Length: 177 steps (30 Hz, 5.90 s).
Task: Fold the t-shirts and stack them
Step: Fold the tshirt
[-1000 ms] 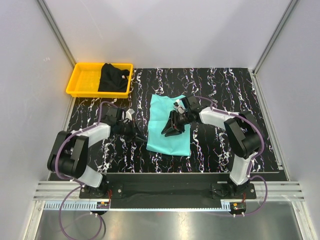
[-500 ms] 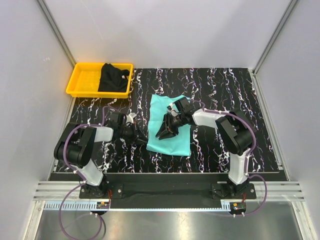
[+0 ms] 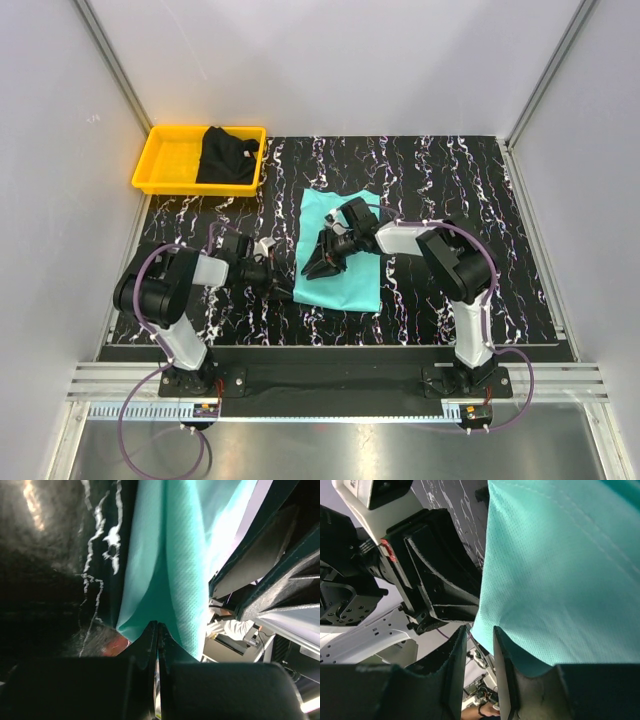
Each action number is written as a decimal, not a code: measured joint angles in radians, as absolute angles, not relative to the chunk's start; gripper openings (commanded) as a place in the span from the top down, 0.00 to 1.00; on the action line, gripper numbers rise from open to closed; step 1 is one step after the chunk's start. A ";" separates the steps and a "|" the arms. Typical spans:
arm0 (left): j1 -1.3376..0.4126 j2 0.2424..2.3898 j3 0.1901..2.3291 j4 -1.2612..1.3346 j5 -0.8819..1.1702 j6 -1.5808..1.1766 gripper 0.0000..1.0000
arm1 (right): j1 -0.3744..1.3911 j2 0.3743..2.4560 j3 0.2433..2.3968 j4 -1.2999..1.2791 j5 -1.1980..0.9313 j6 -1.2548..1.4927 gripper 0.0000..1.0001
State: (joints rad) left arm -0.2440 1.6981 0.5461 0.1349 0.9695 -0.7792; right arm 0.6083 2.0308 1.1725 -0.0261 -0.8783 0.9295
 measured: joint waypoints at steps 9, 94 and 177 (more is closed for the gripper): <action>-0.244 1.724 0.512 0.076 0.970 -0.749 1.00 | 0.630 2.086 1.102 0.250 -0.916 1.091 0.70; -0.290 1.919 0.981 -0.076 0.757 -0.658 0.79 | 0.119 2.008 0.925 0.102 -0.920 0.802 0.88; -0.323 1.756 0.876 0.110 0.704 -0.809 0.80 | 0.194 1.814 1.037 -0.301 -0.778 0.603 0.70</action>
State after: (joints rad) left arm -0.3233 1.7557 0.8761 0.1097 0.7036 -0.8085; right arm 0.1936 1.8137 1.0370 -0.3008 -0.7784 0.6025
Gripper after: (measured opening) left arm 0.210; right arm 0.298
